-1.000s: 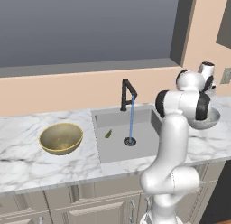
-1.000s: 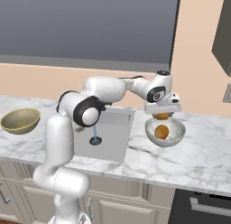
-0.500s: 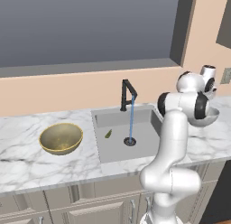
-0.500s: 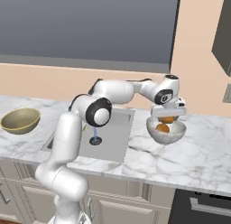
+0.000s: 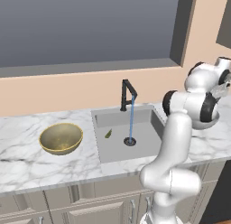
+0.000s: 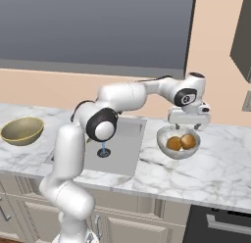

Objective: Pick the potatos from the sink and place them in one bowl. Place the lemon wedge in the other bowl. Then turn off the sink faucet.

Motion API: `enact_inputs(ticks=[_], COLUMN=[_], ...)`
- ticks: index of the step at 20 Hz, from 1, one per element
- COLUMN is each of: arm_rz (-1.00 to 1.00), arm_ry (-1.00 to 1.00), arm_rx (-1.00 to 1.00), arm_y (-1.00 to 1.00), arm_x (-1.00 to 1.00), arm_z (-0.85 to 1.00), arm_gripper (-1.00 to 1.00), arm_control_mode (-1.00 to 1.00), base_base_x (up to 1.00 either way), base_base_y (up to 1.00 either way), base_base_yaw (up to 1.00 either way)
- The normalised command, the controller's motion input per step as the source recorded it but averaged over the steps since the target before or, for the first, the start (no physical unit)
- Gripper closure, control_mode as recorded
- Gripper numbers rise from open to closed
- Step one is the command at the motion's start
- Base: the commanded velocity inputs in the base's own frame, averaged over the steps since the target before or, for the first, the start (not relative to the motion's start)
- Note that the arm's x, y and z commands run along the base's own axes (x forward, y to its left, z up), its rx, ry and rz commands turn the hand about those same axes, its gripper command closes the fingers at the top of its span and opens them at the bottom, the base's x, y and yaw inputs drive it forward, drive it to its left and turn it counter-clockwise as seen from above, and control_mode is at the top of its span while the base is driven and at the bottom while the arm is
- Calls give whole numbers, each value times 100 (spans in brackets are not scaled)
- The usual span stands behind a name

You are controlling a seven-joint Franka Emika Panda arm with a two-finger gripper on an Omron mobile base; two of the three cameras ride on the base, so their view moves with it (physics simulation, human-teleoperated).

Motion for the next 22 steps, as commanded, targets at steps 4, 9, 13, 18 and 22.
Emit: enact_inputs(ticks=[4,9,13,18,22], arm_rz=[0,0,0,-7,-26], arm_ry=[0,1,-1,-8,-15], arm_rx=[-8,-20,-20,-7,0], arm_y=[61,100,100,100,100], arm_x=[-77,-56,-61,-59,-61], arm_z=[61,47,21,8,11], arm_gripper=[-100,-100,-100,-100,-100], arm_control_mode=[-100,-100,-100,-100,-100], base_base_x=[0,0,0,0,0], base_base_y=[0,0,0,0,0], base_base_yaw=[0,0,0,0,0])
